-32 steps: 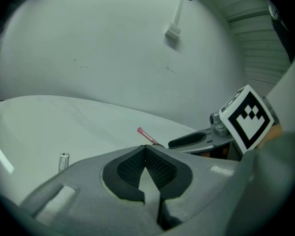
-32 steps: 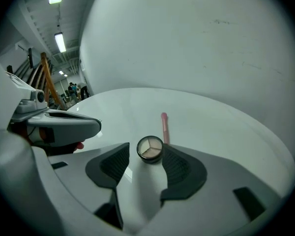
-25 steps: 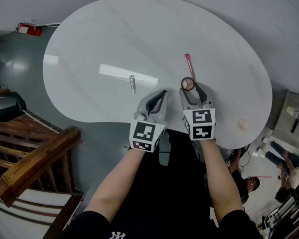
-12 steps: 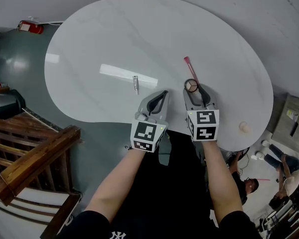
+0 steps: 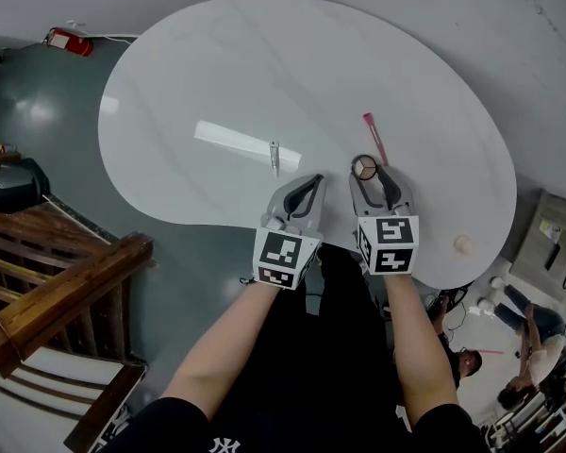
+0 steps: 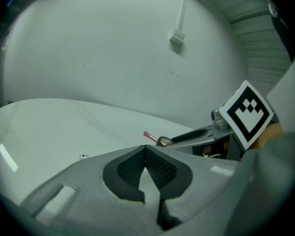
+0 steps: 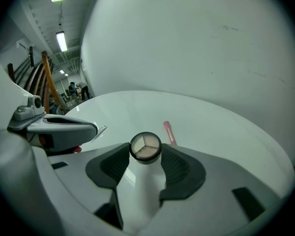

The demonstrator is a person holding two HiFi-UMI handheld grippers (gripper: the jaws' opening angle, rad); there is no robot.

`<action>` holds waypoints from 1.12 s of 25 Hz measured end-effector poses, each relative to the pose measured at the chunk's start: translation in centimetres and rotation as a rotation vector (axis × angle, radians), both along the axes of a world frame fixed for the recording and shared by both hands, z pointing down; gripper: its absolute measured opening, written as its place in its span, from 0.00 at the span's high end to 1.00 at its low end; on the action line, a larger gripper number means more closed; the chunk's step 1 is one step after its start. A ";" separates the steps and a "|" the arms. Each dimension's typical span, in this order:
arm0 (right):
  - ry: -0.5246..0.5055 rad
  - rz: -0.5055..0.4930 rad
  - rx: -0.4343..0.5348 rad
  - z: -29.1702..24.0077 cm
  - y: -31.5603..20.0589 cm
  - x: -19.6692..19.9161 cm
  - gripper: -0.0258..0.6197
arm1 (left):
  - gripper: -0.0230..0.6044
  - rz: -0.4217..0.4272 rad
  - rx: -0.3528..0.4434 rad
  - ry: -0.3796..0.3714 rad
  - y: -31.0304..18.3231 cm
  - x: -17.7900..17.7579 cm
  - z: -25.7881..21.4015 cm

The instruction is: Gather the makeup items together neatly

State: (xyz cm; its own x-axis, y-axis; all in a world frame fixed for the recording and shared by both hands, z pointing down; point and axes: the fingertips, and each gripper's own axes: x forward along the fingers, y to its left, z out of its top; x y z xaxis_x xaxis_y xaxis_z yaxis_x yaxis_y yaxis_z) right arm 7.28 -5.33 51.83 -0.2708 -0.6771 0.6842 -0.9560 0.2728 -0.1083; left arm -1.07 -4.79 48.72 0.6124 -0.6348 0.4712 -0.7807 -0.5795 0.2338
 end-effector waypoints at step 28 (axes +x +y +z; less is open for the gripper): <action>-0.047 -0.194 0.023 0.1 -1.1 -11.2 0.63 | 0.95 -0.126 0.003 -0.019 -0.4 -7.5 0.1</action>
State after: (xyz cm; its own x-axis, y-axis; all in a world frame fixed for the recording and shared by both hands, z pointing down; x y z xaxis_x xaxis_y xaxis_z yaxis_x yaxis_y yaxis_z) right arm -3.88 -6.48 51.97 -0.4292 -0.6246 0.6524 -0.8792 0.4544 -0.1433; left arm -8.61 -5.15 48.85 0.5182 -0.7079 0.4801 -0.8519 -0.4770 0.2162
